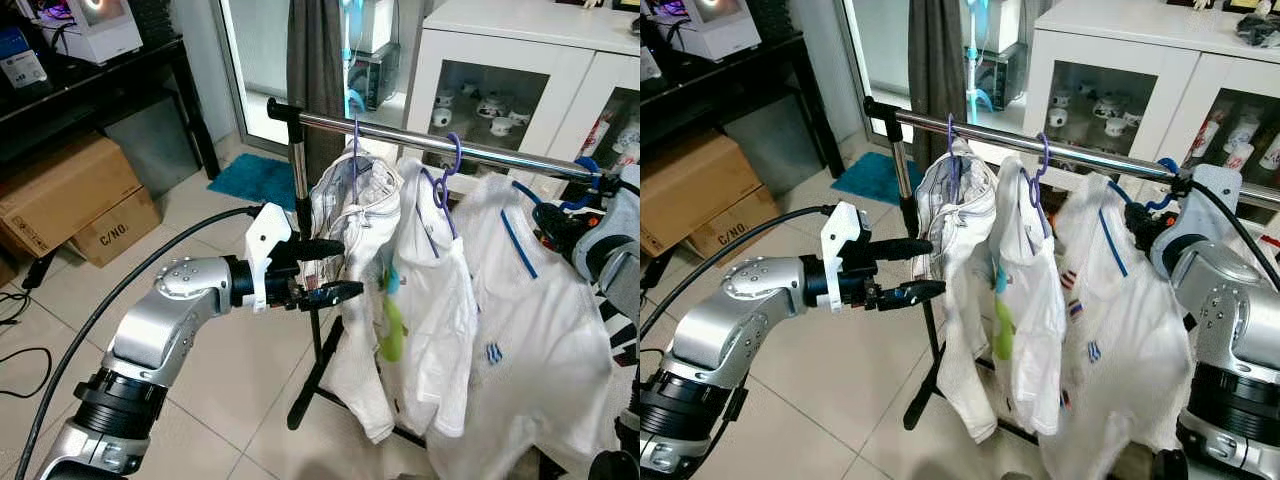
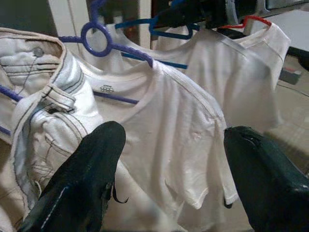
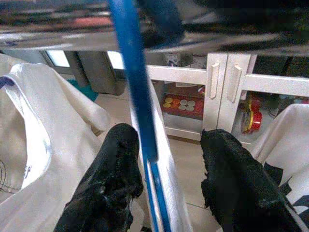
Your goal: Hang hanger
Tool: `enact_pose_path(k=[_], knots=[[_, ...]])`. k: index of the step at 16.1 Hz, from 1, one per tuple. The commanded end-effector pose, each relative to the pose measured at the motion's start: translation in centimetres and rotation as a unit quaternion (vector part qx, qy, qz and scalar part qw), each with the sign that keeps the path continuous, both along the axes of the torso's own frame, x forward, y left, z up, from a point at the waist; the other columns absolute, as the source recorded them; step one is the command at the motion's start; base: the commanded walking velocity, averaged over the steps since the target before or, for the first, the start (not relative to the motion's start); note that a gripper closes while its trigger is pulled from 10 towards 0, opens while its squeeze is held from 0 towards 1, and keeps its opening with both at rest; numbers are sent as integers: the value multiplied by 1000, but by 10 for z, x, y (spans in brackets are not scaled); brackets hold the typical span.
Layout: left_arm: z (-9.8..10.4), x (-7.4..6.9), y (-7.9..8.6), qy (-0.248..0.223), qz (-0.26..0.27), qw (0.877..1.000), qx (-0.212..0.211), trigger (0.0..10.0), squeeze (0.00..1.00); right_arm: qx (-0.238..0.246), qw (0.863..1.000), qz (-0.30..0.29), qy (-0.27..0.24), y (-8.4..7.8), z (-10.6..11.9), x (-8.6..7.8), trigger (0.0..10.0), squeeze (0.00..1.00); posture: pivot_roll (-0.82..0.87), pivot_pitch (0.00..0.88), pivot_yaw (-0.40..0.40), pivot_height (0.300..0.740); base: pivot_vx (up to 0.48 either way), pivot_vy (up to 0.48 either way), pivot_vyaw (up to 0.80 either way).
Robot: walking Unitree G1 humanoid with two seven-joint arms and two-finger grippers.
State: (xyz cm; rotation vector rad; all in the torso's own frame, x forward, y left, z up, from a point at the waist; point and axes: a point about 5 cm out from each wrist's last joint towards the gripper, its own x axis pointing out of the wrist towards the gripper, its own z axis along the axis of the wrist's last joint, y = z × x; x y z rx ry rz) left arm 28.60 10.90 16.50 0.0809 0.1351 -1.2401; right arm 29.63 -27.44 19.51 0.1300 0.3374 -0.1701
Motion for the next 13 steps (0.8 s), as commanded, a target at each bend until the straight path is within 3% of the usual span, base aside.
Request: enact_pose_path(k=[1,13], knots=[[6,0,1,-12,-9,1000,3,10000,0,-2,1000,4,9,-1,-4,-1,0,0,-161,0,61,740,0,0,0],[6,4,-1,-21,-12,1000,3,10000,0,-5,1000,24,0,3,-3,-1,0,0,-167,0,60,740,0,0,0]])
